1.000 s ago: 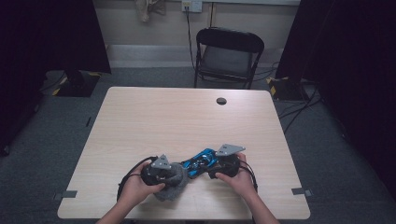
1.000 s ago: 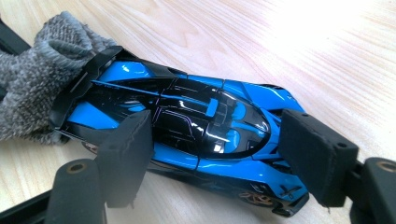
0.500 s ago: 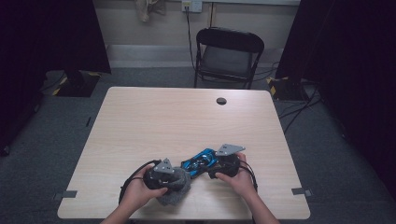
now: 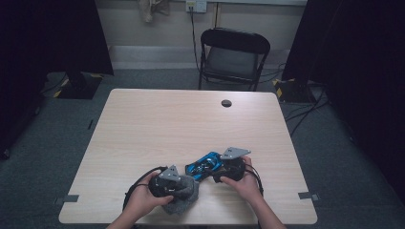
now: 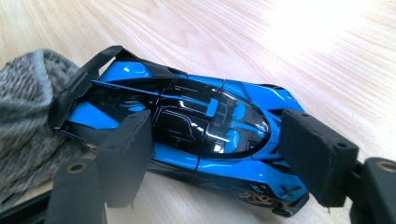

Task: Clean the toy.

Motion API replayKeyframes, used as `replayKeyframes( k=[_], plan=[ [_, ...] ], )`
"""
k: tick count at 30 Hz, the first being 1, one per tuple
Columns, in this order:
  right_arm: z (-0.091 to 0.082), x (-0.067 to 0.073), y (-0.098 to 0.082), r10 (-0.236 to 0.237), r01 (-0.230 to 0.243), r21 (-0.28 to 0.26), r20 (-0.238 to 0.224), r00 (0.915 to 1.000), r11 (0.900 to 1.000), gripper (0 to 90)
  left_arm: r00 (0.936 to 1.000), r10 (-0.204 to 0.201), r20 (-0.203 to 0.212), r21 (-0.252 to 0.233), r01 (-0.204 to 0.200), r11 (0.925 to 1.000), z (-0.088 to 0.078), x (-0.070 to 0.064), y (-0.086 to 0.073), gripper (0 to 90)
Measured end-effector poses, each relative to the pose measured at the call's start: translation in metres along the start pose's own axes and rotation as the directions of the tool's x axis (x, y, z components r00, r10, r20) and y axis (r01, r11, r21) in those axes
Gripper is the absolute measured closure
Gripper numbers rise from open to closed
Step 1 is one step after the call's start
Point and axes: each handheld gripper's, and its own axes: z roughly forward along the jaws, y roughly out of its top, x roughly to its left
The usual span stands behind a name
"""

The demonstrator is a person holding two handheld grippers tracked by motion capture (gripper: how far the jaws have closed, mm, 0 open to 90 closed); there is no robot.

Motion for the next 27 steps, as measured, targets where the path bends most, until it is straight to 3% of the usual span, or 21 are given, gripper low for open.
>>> replayKeyframes(
  k=[5,9,12,15,18,23,27],
  plan=[
    [0.0,0.0,0.0,0.001,-0.001,-0.001,0.0,1.0,1.0,26.1,1.0,0.008,0.004,0.0,-0.008,1.0,-0.004,-0.003,0.001,72.2],
    [0.0,0.0,0.0,0.002,-0.002,-0.001,0.001,1.0,1.0,26.1,0.9998,-0.016,-0.013,-0.01,0.016,0.9998,-0.012,0.004,-0.002,72.1],
    [0.0,0.0,0.0,0.002,-0.002,0.002,0.0,1.0,1.0,26.1,0.9981,-0.02,-0.058,-0.006,0.02,0.9998,-0.022,0.011,-0.004,72.1],
    [0.0,0.0,0.0,0.002,-0.002,-0.001,0.001,1.0,1.0,26.1,0.9921,-0.069,-0.105,-0.038,0.065,0.9972,-0.034,0.028,-0.008,72.1],
    [0.0,0.0,0.0,0.002,-0.002,0.001,0.0,1.0,1.0,26.1,0.9789,-0.129,-0.158,-0.081,0.118,0.9897,-0.041,0.047,-0.011,72.0],
    [0.0,0.0,0.0,0.002,-0.002,0.002,-0.001,1.0,1.0,26.1,0.975,-0.13,-0.18,-0.094,0.115,0.9889,-0.036,0.056,-0.008,71.9],
    [0.0,0.0,0.0,0.002,-0.002,0.0,-0.001,1.0,1.0,26.1,0.9674,-0.145,-0.208,-0.109,0.125,0.9862,-0.033,0.065,-0.006,71.9]
  ],
)
